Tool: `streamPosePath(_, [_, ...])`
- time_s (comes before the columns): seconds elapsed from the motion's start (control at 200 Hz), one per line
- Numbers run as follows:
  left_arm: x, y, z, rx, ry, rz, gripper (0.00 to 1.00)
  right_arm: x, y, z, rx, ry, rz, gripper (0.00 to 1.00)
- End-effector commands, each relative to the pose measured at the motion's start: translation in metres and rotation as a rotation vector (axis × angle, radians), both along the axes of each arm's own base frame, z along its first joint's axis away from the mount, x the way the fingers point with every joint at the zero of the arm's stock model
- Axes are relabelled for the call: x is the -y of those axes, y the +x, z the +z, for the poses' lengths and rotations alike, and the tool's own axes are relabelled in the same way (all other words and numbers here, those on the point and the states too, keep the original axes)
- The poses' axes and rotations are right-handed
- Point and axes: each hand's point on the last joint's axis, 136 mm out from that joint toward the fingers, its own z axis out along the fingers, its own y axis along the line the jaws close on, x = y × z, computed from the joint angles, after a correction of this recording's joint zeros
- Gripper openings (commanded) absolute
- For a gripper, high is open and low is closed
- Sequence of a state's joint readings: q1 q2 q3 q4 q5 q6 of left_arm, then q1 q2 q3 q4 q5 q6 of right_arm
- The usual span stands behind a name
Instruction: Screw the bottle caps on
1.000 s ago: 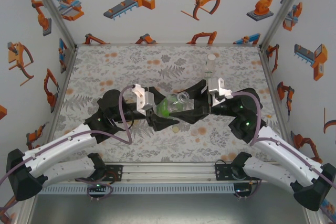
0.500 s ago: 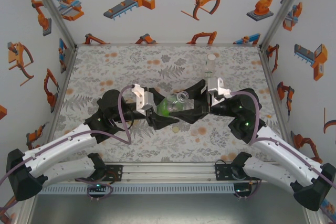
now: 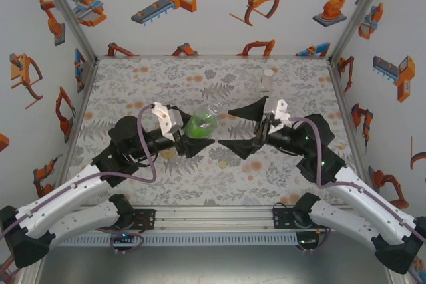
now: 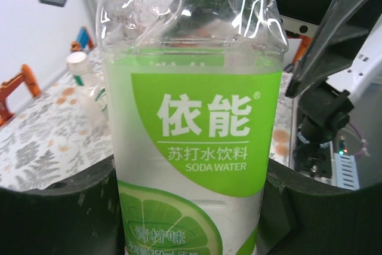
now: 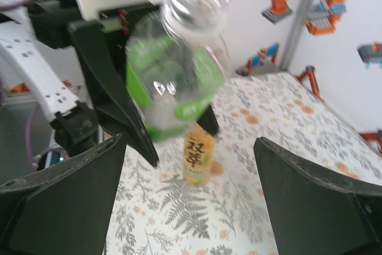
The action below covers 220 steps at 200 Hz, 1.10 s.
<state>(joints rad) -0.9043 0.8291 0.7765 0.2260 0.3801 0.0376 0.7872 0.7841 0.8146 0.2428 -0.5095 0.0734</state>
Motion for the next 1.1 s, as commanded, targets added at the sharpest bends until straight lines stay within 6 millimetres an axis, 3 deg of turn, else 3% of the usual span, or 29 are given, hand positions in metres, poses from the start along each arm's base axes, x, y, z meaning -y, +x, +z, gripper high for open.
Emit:
streamPosePath(0.0, [-0.017, 0.013, -0.006, -0.036, 0.020, 0.090, 0.24, 0.004, 0.028, -0.020, -0.089, -0.071, -0.150, 0.75])
streamPosePath(0.165, [-0.048, 0.030, -0.008, -0.110, 0.000, 0.193, 0.00, 0.003, 0.058, -0.061, -0.260, -0.171, -0.280, 0.65])
streamPosePath(0.34, [-0.076, 0.036, -0.010, -0.140, 0.019, 0.271, 0.00, 0.006, 0.088, -0.102, -0.480, -0.211, -0.438, 0.61])
streamPosePath(0.486, [-0.094, 0.039, -0.011, -0.118, 0.063, 0.337, 0.00, 0.002, 0.104, -0.146, -0.608, -0.355, -0.551, 0.56])
streamPosePath(0.726, [-0.102, 0.034, -0.027, -0.076, 0.166, 0.325, 0.00, 0.006, 0.109, -0.203, -0.785, -0.544, -0.693, 0.52])
streamPosePath(0.931, [-0.096, 0.023, -0.042, -0.047, 0.186, 0.253, 0.00, 0.016, 0.108, -0.227, -0.884, -0.528, -0.768, 0.46])
streamPosePath(1.096, [-0.101, 0.016, -0.041, -0.020, 0.187, 0.250, 0.00, 0.014, 0.103, -0.242, -0.916, -0.577, -0.771, 0.44])
